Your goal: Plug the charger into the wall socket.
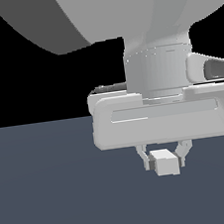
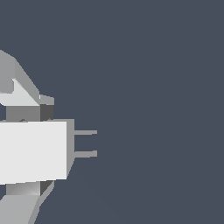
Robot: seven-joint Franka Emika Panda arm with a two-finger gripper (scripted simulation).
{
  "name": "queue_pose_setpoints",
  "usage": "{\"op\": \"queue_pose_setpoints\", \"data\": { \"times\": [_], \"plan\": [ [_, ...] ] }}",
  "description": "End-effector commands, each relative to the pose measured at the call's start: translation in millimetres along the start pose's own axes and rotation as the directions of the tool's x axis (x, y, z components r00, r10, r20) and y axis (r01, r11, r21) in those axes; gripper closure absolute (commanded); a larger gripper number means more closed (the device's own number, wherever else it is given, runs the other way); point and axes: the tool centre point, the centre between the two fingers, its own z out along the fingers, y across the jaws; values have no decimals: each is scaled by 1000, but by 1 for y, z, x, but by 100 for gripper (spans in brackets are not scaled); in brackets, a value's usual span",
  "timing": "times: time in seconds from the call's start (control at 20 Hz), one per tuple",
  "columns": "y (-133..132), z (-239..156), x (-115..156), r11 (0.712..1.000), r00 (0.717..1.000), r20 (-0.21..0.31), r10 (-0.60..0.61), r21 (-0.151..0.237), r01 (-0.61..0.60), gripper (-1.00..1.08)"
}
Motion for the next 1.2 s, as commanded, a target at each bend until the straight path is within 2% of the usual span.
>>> {"op": "queue_pose_setpoints", "data": {
  "times": [0.0,0.6,1.15],
  "plan": [
    [0,0,0,1000,1000,0,0,0,0,108],
    [-5,-4,5,1000,1000,-1,16,-2,-16,108],
    [-35,-28,44,993,993,-3,121,-17,-121,108]
  ]
}}
